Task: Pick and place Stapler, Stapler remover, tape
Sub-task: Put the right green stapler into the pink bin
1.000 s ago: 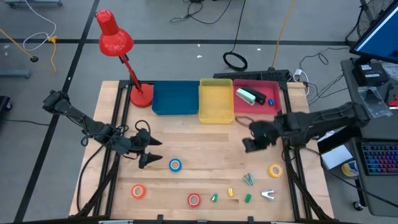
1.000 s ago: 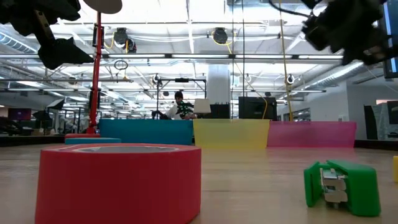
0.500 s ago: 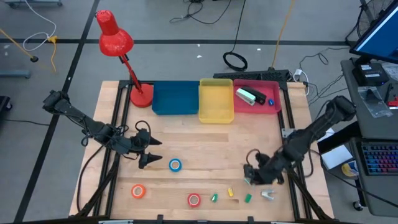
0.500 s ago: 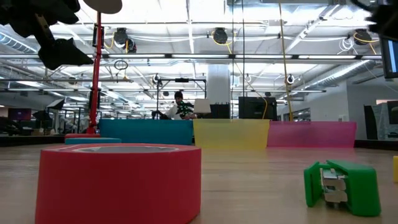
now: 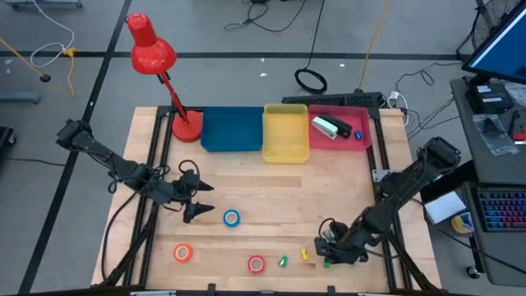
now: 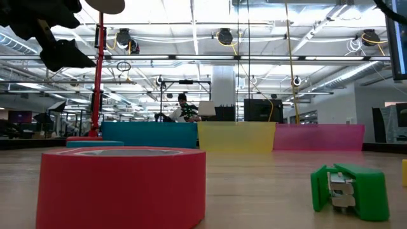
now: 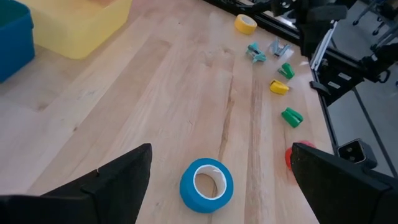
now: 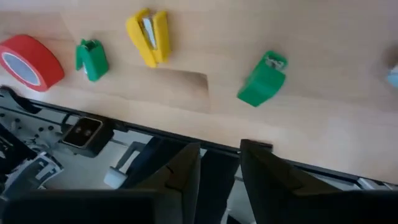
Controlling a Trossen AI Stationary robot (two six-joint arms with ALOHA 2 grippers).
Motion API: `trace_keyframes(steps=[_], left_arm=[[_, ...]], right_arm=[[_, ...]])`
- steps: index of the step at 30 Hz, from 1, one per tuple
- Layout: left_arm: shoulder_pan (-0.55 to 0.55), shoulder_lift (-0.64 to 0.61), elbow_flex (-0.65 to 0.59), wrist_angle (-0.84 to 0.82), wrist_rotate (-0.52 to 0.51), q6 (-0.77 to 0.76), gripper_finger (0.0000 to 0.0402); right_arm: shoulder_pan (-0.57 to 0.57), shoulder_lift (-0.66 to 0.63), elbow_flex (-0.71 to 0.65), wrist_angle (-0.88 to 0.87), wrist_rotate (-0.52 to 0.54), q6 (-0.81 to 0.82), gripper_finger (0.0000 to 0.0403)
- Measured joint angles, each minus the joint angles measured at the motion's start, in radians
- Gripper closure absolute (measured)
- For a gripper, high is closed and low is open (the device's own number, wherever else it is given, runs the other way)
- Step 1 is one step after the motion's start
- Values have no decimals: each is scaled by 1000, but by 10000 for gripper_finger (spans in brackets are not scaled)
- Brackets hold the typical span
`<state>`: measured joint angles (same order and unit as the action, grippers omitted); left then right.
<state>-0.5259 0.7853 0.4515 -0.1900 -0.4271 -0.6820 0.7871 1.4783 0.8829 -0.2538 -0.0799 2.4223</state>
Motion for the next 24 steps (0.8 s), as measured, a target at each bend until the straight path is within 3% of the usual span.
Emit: trace_keyframes(steps=[9, 24], left_arm=[[0, 0, 0, -1, 0, 7, 23], [0, 0, 0, -1, 2, 19, 23]], right_arm=[[21, 3, 0, -80, -3, 27, 298], [20, 69, 0, -61, 1, 27, 298]])
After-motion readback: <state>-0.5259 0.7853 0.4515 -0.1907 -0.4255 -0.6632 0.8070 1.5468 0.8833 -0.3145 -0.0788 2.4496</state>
